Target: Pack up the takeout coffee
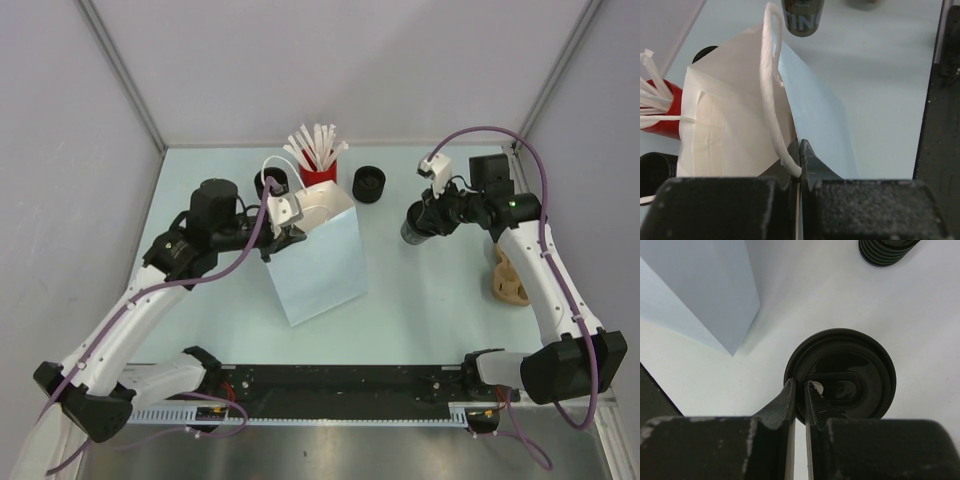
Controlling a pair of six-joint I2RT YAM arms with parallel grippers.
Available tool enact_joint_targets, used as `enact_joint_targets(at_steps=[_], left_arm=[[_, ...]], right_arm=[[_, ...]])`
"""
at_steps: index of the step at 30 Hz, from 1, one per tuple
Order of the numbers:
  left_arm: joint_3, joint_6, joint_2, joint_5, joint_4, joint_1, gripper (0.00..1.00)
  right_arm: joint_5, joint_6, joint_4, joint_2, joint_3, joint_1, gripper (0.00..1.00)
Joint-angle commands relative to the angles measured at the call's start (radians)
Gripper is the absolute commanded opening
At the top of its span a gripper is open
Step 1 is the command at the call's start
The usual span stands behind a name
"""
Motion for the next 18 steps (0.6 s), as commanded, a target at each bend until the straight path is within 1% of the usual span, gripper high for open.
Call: enact_joint_targets(at_steps=[1, 8, 18], left_arm=[[0.030, -0.061, 0.019, 0.020, 0.060, -0.036, 0.00], [0.076, -0.102, 0.056, -0.021, 0.084, -0.069, 0.00], [0.017, -0.133, 0.062, 0.014, 0.115, -0.103, 0.03]], right_arm=[[0.019, 0.017, 0.039, -0.031, -0.004, -0.015, 0.00], [0.029, 0.024, 0.048, -0.029, -0.009, -0.025, 0.00], [0.032, 0.028, 0.053, -0.030, -0.012, -0.032, 0.00]])
